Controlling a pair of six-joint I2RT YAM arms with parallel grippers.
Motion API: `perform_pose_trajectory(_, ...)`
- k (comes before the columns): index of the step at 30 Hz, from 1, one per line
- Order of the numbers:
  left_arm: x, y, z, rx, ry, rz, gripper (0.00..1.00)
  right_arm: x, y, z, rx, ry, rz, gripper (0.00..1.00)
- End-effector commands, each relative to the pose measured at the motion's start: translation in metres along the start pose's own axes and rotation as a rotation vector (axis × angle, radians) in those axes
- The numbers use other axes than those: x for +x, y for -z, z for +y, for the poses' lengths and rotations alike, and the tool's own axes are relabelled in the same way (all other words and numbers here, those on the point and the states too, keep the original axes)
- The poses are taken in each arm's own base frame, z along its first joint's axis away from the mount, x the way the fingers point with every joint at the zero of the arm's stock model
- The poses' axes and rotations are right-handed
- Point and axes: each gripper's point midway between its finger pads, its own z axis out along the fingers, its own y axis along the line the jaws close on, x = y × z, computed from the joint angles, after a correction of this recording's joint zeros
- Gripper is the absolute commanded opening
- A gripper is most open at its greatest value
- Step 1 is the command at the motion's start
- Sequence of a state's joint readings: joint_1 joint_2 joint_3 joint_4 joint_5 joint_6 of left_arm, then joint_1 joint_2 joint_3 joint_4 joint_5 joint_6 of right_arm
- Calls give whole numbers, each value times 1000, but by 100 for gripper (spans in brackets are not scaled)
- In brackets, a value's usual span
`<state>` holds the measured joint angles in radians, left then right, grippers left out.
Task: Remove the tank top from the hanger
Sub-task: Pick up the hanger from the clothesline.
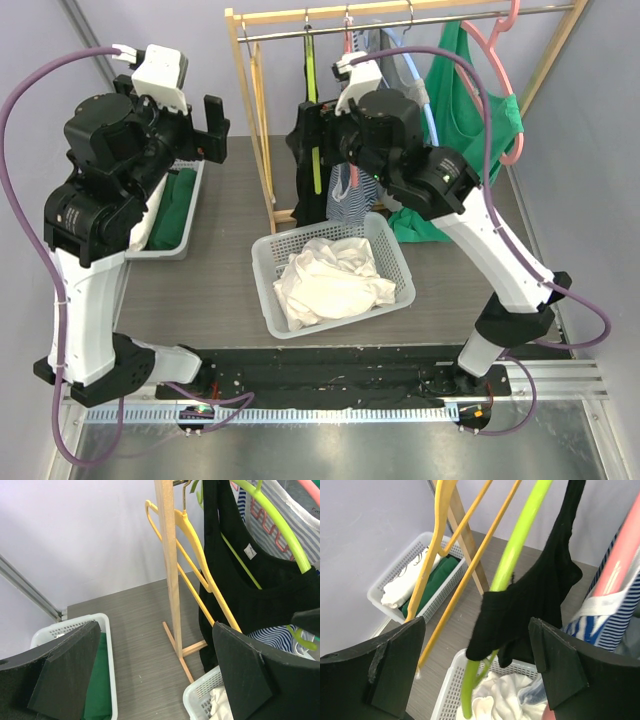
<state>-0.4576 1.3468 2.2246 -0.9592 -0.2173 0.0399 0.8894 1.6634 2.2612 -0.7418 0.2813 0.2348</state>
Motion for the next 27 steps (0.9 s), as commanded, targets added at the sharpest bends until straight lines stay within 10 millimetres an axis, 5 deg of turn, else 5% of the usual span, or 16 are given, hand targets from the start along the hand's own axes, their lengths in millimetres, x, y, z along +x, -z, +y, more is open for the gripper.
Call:
perform_pose_trajectory(1, -8, 7, 5, -7, -17, -32, 100, -12, 12, 4, 59, 23, -41, 95)
perform_pose_trajectory(7, -6, 8, 5, -8, -21, -26, 100, -10, 13, -10, 185, 99, -42, 95)
perform_pose_trajectory(27, -1, 11, 1, 16, -20, -14, 100, 7, 4, -33, 325, 216, -26, 55)
